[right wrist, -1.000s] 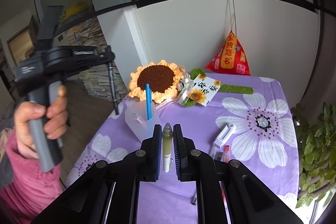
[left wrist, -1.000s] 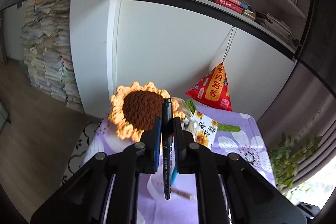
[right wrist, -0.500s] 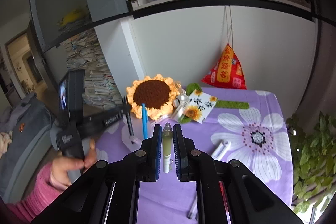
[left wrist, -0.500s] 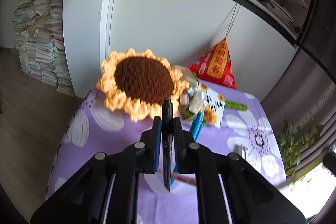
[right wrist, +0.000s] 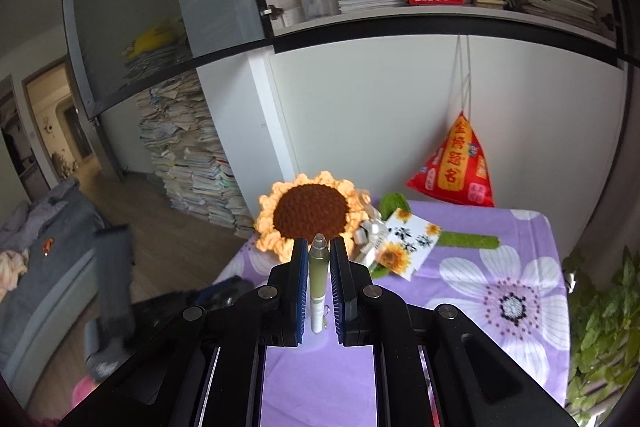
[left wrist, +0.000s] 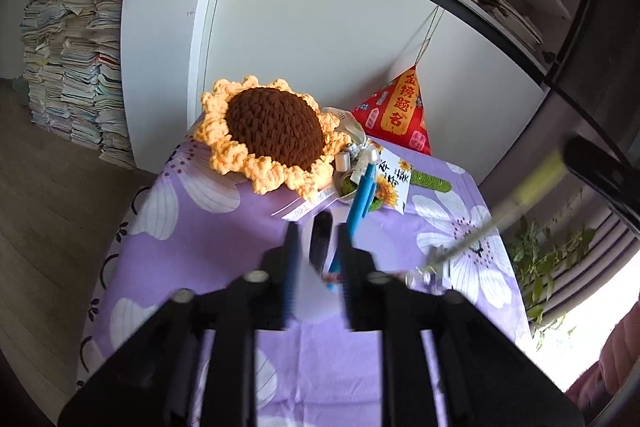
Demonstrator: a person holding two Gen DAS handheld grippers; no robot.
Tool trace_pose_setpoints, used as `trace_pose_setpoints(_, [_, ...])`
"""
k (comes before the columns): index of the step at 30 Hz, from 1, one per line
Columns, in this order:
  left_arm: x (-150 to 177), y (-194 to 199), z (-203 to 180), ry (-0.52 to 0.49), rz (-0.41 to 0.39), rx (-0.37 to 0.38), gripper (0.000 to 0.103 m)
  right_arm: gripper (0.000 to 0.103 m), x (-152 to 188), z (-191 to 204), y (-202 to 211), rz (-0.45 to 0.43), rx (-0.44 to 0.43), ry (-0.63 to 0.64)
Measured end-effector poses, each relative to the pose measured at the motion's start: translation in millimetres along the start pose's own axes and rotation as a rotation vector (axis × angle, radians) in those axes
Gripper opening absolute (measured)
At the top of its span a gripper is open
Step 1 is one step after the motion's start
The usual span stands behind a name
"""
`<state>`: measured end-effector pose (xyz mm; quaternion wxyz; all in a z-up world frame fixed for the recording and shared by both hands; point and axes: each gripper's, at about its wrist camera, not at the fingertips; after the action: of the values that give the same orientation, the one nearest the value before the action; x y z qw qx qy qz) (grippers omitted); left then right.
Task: Organize stationery
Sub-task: 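Lower the black marker into the frosted cup and open the left gripper, then lower the green highlighter into the cup and open the right gripper, then move the left gripper toward the clear and red pens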
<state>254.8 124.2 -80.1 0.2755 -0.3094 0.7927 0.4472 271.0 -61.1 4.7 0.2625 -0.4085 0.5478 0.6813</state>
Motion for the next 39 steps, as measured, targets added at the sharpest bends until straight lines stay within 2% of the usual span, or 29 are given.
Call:
trace_pose_setpoints(1, [1.5,3.8,-0.5,0.0,-0.001,0.013,0.043,0.012,-2.1,2.7,-5.2,0.001,-0.006,-0.005])
trace_pose_setpoints(2, [2.7,5.8,-0.6,-0.001,-0.005,0.015,0.046,0.012,-3.5,4.7,-9.3,0.001,-0.009,-0.008])
trace_pose_setpoints(4, [5.5,9.8,-0.3,-0.008,-0.005,0.0,0.046,0.012,-5.3,9.3,-17.4,0.0,-0.009,-0.007])
trace_pose_setpoints(9, [12.9,18.3,5.7,0.011,-0.004,0.018,0.046,0.012,-0.3,19.5,-41.3,0.029,0.0,-0.001])
trace_pose_setpoints(16, [22.2,20.4,13.9,0.042,0.014,0.006,0.046,0.012,21.5,20.5,-70.3,0.129,0.011,0.001])
trace_pose_setpoints(22, [29.2,21.1,4.5,-0.004,0.024,-0.008,0.05,0.012,36.7,15.9,-82.0,0.199,-0.001,-0.025])
trace_pose_setpoints(29, [37.0,19.0,-6.1,-0.038,0.045,-0.006,0.051,0.012,37.7,3.2,-61.2,0.184,-0.024,-0.034])
trace_pose_setpoints(33, [41.6,16.6,-20.5,-0.075,0.061,0.013,0.051,0.012,40.9,-17.5,-37.3,0.154,0.003,-0.041])
trace_pose_setpoints(36, [46.9,10.0,-37.3,-0.119,0.086,0.032,0.052,0.012,49.2,-44.1,-22.5,0.153,0.052,-0.052])
trace_pose_setpoints(39, [53.8,-4.2,-56.9,-0.157,0.126,0.058,0.052,0.012,65.8,-80.2,-15.0,0.18,0.143,-0.088])
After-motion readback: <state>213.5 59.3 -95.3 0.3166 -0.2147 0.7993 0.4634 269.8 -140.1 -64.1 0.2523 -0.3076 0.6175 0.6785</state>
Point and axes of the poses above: each gripper's, at about its wrist camera, not at the fingertips, and y roughly against the way its jaws point, z to its left, x to its underside, and after that the axes turned 12 degrees about x, right-handed
